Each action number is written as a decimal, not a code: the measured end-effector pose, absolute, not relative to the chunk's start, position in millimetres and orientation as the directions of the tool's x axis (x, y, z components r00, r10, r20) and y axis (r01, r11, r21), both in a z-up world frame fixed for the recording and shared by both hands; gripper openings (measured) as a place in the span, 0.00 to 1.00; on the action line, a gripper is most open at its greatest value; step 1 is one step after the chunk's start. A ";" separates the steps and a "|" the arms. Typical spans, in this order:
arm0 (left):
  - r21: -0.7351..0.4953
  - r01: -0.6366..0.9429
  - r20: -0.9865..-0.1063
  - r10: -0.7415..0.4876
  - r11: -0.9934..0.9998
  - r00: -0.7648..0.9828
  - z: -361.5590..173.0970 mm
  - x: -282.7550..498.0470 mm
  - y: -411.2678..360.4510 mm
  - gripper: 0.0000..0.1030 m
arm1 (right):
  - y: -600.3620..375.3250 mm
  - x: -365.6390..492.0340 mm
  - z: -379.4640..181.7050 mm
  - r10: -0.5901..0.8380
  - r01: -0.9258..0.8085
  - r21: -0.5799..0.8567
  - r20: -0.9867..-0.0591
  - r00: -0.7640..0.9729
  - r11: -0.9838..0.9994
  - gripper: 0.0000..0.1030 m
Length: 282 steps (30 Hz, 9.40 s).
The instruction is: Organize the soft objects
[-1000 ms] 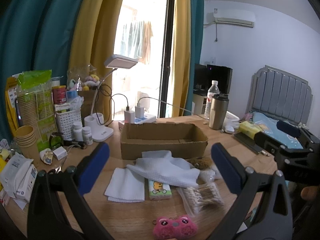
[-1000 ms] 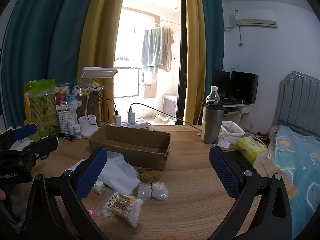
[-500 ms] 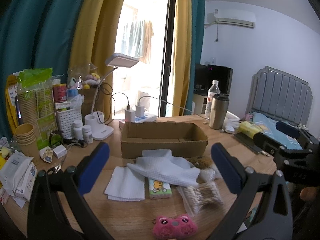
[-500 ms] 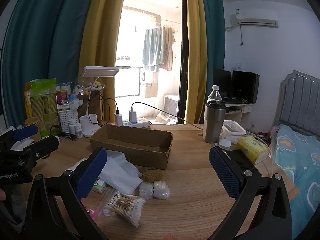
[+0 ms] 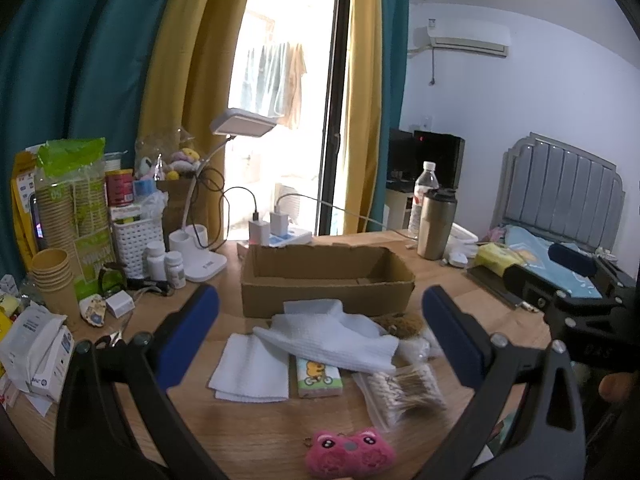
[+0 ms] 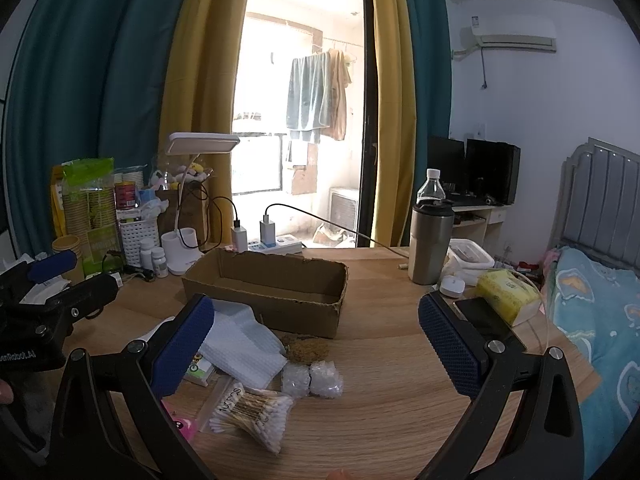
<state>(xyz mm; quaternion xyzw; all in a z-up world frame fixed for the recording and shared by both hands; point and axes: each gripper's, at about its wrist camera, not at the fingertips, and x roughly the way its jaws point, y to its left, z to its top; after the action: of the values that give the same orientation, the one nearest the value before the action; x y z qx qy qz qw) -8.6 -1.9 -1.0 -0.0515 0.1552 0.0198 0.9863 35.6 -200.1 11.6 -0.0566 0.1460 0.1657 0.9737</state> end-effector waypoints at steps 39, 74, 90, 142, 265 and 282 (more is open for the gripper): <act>-0.109 -0.020 -0.408 -0.026 0.994 0.912 -30.3 -2.1 0.0 0.99 | -187.9 43.6 -6.0 0.332 -0.374 -0.046 -0.366 0.869 0.926 1.00; -0.066 0.080 -0.704 -0.103 0.995 0.703 -123.4 27.5 -26.6 0.98 | -191.7 92.2 -70.5 0.311 -0.360 0.031 -0.575 0.756 0.932 1.00; -0.116 0.051 -0.720 -0.120 0.992 0.683 -132.0 27.9 -1.8 0.61 | -167.9 100.9 -93.8 0.362 -0.421 0.071 -0.649 0.669 0.904 1.00; -0.140 0.004 -0.612 -0.089 0.990 0.786 -74.0 58.5 23.6 0.58 | -145.3 98.7 -41.3 0.487 -0.547 0.091 -0.592 0.642 0.832 0.73; -0.239 0.021 -0.601 -0.165 0.971 0.782 -45.1 145.1 31.8 0.81 | -166.4 180.0 -35.5 0.428 -0.448 0.127 -0.600 0.676 0.885 0.81; -0.251 0.023 -0.636 -0.183 0.968 0.750 -69.5 123.2 21.2 0.83 | -173.5 153.3 -67.2 0.400 -0.430 0.124 -0.653 0.643 0.894 0.81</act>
<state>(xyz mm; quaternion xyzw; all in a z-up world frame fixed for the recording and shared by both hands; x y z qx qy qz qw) 123.2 21.2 -69.5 -0.1145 0.3491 -0.0553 0.9284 153.3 -173.5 -67.2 -0.0213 0.3549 0.2290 0.9062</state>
